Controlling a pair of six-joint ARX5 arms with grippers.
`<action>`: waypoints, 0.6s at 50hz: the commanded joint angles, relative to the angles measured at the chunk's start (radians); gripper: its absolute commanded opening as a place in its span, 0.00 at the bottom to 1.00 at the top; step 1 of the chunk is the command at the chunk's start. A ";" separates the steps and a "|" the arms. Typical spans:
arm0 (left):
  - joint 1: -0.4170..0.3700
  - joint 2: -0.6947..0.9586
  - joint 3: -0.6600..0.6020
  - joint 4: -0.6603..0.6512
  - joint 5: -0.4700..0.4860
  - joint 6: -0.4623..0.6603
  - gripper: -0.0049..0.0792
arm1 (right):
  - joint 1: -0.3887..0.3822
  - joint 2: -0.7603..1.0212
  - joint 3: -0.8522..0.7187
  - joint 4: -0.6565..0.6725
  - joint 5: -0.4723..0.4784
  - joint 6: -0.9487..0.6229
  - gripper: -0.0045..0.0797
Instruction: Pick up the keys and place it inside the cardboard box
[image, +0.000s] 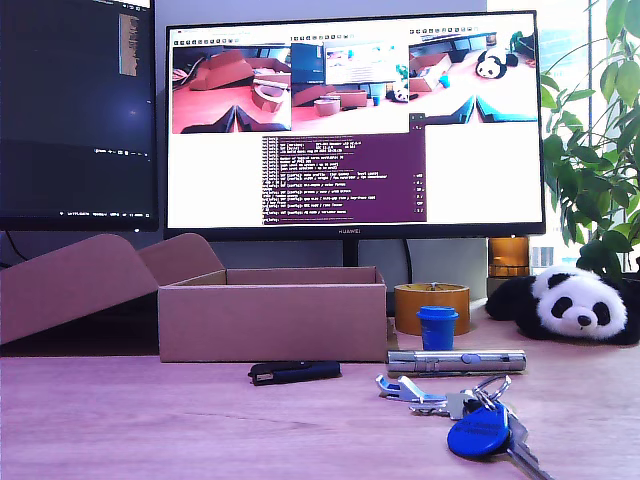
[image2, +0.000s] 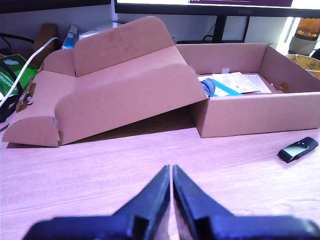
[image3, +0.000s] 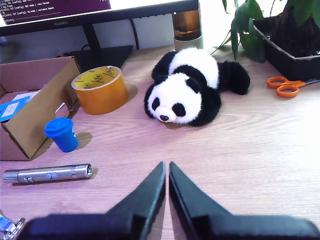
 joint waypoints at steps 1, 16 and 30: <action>0.000 -0.010 -0.018 0.005 0.008 -0.016 0.03 | -0.001 -0.006 0.003 0.002 -0.002 0.001 0.04; 0.000 -0.010 -0.018 0.017 0.016 -0.017 0.03 | 0.000 -0.006 0.003 0.005 -0.018 0.023 0.04; -0.005 -0.010 -0.018 0.175 0.257 -0.056 0.03 | 0.000 -0.006 0.028 0.043 -0.154 0.227 0.04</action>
